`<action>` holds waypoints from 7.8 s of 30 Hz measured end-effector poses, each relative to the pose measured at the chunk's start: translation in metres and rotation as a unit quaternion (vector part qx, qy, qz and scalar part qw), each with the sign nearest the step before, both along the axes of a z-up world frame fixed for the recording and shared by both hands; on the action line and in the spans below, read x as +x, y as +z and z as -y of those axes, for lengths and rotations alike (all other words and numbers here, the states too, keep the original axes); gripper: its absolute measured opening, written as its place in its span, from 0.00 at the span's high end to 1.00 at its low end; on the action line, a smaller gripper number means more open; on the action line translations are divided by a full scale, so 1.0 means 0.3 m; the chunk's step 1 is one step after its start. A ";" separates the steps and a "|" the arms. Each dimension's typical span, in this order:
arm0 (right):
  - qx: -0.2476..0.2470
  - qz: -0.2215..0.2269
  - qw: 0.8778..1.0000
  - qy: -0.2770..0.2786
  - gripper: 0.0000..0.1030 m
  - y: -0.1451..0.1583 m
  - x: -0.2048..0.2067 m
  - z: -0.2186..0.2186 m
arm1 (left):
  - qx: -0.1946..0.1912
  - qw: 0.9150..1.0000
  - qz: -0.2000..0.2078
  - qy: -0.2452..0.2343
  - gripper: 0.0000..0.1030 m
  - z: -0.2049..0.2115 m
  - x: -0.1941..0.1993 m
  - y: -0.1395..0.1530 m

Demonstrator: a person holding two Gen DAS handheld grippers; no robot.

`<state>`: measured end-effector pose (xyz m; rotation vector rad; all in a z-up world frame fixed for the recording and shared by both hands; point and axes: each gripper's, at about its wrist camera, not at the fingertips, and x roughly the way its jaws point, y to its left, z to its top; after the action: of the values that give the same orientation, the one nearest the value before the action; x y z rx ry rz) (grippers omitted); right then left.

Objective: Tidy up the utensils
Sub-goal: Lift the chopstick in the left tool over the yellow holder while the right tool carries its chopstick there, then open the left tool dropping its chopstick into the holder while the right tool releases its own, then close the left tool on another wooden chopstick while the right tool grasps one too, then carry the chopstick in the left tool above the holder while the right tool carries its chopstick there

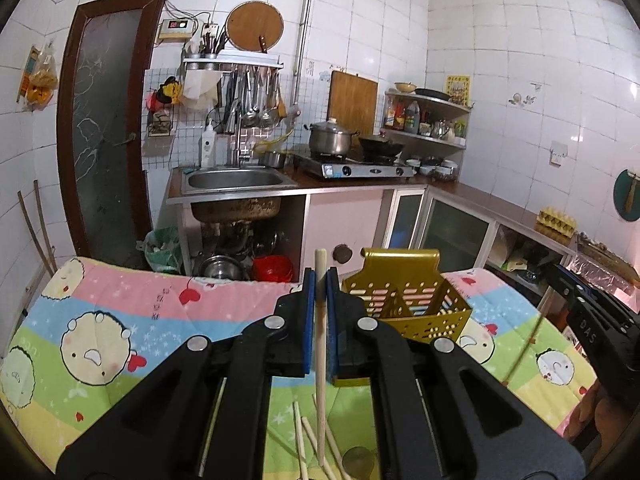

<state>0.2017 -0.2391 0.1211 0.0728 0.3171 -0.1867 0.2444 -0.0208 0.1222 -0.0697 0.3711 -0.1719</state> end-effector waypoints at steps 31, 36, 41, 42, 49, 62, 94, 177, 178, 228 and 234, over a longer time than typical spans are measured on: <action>-0.012 0.089 0.996 0.027 0.95 0.429 0.251 -0.075 | -0.024 0.993 0.113 0.001 0.96 0.169 0.216 0.388; -0.003 0.073 0.997 0.032 0.95 0.349 0.344 -0.059 | -0.011 0.995 0.096 -0.002 0.96 0.217 0.317 0.292; -0.004 0.041 0.999 0.035 0.96 0.207 0.412 -0.036 | 0.008 0.998 0.055 -0.013 0.96 0.236 0.402 0.136; -0.001 0.033 0.999 0.036 0.95 0.177 0.424 -0.028 | 0.011 0.999 0.046 -0.015 0.96 0.236 0.417 0.099; 0.015 -0.019 0.999 0.042 0.95 0.029 0.483 0.012 | 0.016 1.000 -0.001 -0.018 0.96 0.204 0.475 -0.019; 0.022 -0.031 0.999 0.013 0.44 0.118 0.301 0.071 | 0.020 1.000 0.016 0.016 0.12 0.025 0.272 0.147; 0.052 -0.266 0.962 -0.020 0.44 -0.572 0.099 -0.066 | 0.073 0.975 -0.204 0.043 0.05 -0.083 0.166 -0.528; 0.024 -0.081 0.996 -0.012 0.95 -0.081 0.009 -0.005 | 0.020 0.998 -0.057 0.003 0.97 -0.012 0.037 -0.184; 0.021 -0.075 0.997 -0.012 0.95 -0.068 0.006 -0.005 | 0.017 0.998 -0.053 0.003 0.97 -0.017 0.034 -0.176; 0.078 -0.234 0.969 0.010 0.65 -0.509 0.244 0.118 | -0.011 1.000 -0.014 0.003 0.97 -0.038 0.189 -0.098; 0.051 -0.251 0.966 0.025 0.66 -0.538 0.158 0.032 | -0.006 1.000 -0.008 0.000 0.97 -0.037 0.170 -0.098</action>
<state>0.2489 -0.2486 -0.0404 0.1200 0.8339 -0.1366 0.2953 -0.0097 0.0927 -0.0834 0.3857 -0.1742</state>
